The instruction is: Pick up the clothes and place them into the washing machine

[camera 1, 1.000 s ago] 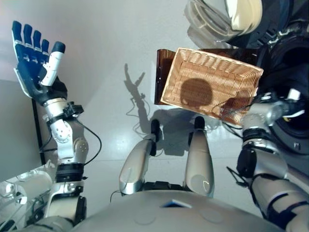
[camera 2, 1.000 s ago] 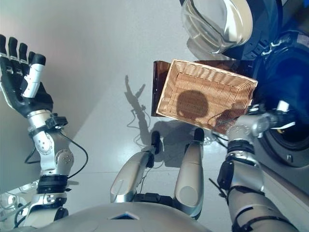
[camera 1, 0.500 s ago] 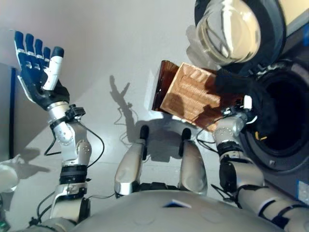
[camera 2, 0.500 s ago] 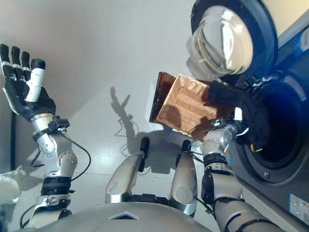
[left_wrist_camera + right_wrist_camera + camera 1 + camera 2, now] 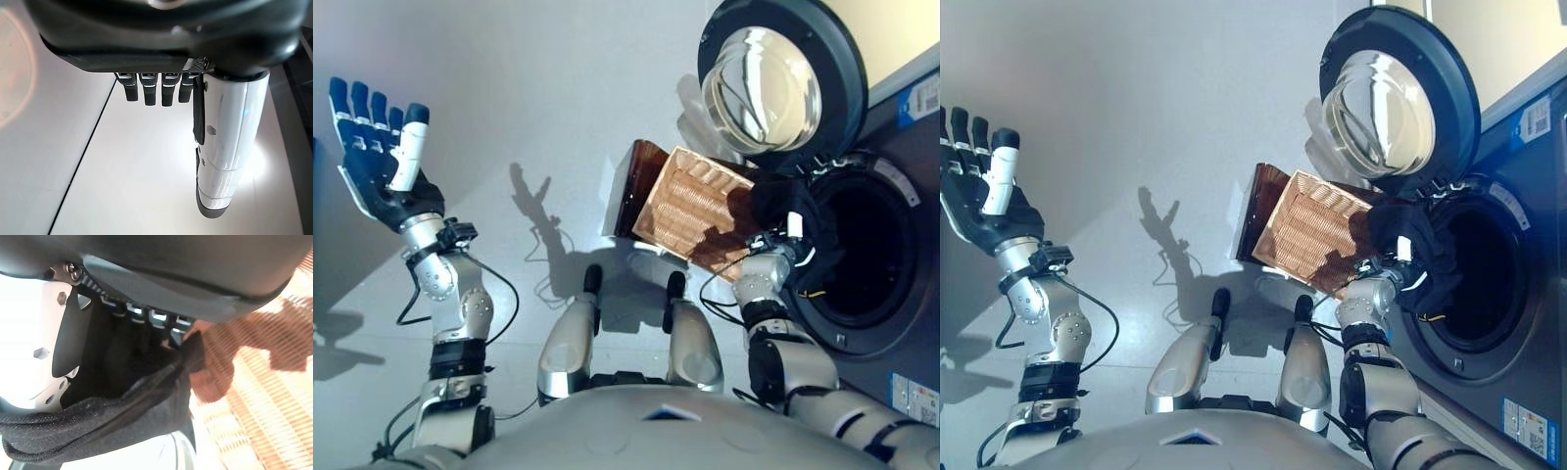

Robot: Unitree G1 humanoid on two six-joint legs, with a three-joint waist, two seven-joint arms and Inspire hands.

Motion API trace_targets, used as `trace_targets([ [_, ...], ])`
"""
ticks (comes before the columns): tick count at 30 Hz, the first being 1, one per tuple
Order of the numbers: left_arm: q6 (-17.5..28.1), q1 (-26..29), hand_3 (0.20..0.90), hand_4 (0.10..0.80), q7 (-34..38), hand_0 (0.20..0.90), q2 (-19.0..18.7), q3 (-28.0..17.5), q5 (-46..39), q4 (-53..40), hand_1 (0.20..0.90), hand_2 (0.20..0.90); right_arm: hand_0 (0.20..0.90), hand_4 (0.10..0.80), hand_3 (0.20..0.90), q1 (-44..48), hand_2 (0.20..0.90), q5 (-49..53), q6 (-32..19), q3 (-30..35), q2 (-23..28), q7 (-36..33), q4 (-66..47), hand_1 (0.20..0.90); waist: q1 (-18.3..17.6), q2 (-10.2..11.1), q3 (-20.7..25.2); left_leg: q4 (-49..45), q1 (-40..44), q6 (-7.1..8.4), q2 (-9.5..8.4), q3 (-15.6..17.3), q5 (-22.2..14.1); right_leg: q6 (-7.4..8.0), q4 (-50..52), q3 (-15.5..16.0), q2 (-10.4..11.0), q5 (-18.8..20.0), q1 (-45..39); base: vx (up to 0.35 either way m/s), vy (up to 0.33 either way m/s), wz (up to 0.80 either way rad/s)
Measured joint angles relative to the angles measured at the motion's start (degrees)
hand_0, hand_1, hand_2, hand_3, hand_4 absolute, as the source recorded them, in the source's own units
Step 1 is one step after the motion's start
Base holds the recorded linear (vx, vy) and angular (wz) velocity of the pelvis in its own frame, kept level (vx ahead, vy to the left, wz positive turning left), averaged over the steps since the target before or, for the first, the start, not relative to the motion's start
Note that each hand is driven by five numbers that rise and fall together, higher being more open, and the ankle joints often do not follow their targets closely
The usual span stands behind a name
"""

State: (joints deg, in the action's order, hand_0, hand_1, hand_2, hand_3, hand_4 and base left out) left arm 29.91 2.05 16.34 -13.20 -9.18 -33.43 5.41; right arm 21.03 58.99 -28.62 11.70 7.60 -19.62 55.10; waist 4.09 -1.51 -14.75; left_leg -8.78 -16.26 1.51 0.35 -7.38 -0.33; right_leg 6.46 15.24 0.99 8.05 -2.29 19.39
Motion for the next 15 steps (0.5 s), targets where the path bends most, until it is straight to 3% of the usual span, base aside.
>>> trace_targets([
  [1, 0.0, 0.0, 0.900, 0.800, 0.0, 0.900, 0.0, -0.2, 0.0, 0.0, 0.900, 0.900, 0.200, 0.300, 0.200, -0.2, 0.200, 0.0, 0.0, 0.0, 0.0, 0.0, 0.0, 0.200, 0.0, 0.1, 0.3, 0.1, 0.0, 0.00, -0.02, 0.0, 0.0, 0.03, -0.2, 0.0, 0.0, 0.0, 0.0, 0.044, -0.016, -0.03],
  [9, 0.0, -1.4, 0.900, 0.800, 0.2, 0.900, -0.1, -1.6, 0.0, 0.0, 0.900, 0.900, 0.200, 0.300, 0.200, -0.4, 0.200, 0.0, -0.1, 0.5, 0.0, 0.6, -0.5, 0.200, 0.0, 0.6, 1.0, 0.9, -0.6, -0.16, -0.09, 0.6, 0.1, 0.01, -0.6, -0.2, 0.0, 0.3, 1.0, -0.050, 0.007, -0.02],
  [15, 0.0, -2.0, 0.900, 0.800, 0.2, 0.900, -0.5, -1.8, 0.0, -0.1, 0.900, 0.900, 0.200, 0.300, 0.200, 4.9, 0.200, 1.3, -2.8, 10.7, 2.4, -3.4, -2.5, 0.200, 0.1, -2.6, 0.4, -0.2, -6.1, -0.53, -1.14, 1.0, 1.0, 0.37, 1.8, -1.3, 0.9, 0.5, 7.2, -0.059, 0.028, 0.01],
])
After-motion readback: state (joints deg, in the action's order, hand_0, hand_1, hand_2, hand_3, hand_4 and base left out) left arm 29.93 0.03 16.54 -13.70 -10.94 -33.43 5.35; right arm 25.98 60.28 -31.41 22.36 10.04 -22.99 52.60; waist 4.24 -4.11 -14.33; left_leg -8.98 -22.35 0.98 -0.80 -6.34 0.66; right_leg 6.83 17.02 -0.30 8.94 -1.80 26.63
